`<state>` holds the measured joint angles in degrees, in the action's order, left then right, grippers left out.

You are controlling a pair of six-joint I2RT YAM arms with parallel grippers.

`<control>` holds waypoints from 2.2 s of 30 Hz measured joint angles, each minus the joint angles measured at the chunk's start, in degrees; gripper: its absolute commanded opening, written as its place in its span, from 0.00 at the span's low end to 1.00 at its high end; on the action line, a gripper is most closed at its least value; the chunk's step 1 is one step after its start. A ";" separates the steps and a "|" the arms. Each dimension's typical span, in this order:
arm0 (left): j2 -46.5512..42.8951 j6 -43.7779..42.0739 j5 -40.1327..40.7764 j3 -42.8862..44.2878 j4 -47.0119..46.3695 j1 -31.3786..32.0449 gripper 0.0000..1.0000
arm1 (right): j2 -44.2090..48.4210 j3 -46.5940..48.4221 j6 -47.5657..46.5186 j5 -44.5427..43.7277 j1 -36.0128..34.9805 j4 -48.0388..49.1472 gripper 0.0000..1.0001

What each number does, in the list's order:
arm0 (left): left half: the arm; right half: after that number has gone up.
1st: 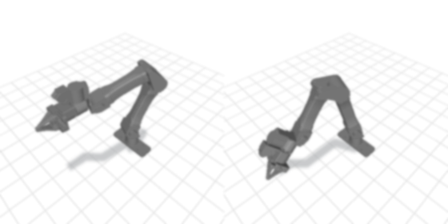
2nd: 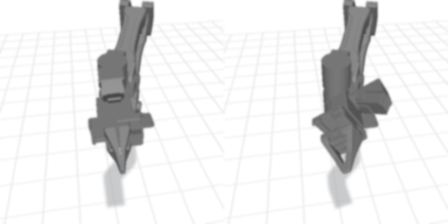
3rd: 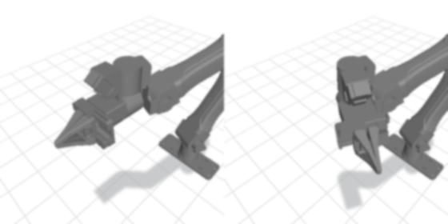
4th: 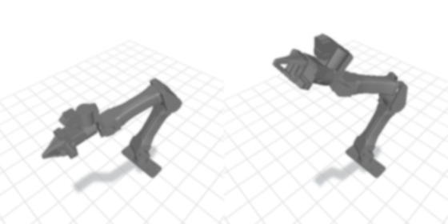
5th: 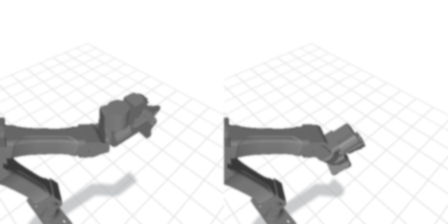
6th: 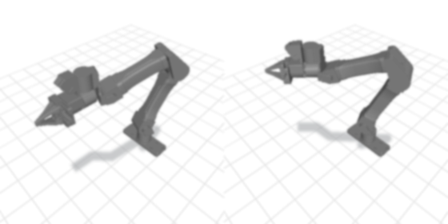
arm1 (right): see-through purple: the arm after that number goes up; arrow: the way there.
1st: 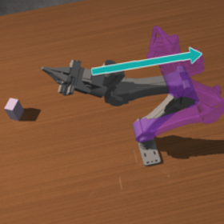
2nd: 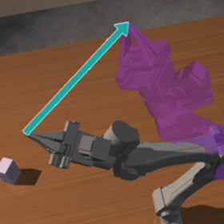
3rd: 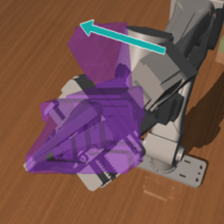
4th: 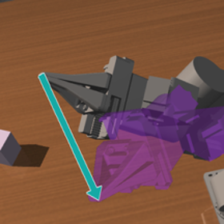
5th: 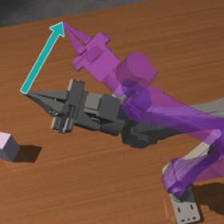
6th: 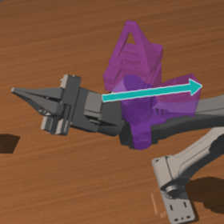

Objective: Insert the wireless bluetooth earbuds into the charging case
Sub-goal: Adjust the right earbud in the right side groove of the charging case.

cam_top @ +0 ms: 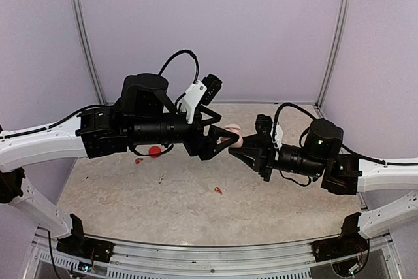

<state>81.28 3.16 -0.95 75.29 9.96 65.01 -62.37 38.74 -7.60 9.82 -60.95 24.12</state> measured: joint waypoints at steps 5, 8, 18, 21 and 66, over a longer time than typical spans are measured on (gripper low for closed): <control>0.87 2.10 0.09 0.00 -0.72 -0.09 0.83 | -0.04 0.00 -0.02 -0.66 0.00 -0.20 0.00; 1.11 3.08 0.35 0.00 -0.96 -0.11 0.83 | -0.11 0.00 -0.02 -1.09 0.00 -0.26 0.00; 1.51 5.49 0.35 0.00 -1.46 -0.55 0.84 | -0.13 0.00 -0.02 -1.88 -0.02 -0.20 0.00; 1.79 6.12 0.04 0.00 -1.62 -0.90 0.84 | -0.39 0.00 -0.02 -2.38 -0.02 -0.09 0.00; -1.49 3.85 -5.90 -3.37 -12.35 -0.57 0.99 | -1.81 -0.24 1.27 0.02 -2.03 7.02 0.00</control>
<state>79.79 7.01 -6.85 71.92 -2.39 64.45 -64.18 38.50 -6.33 9.85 -62.98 31.14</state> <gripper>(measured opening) 0.988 0.191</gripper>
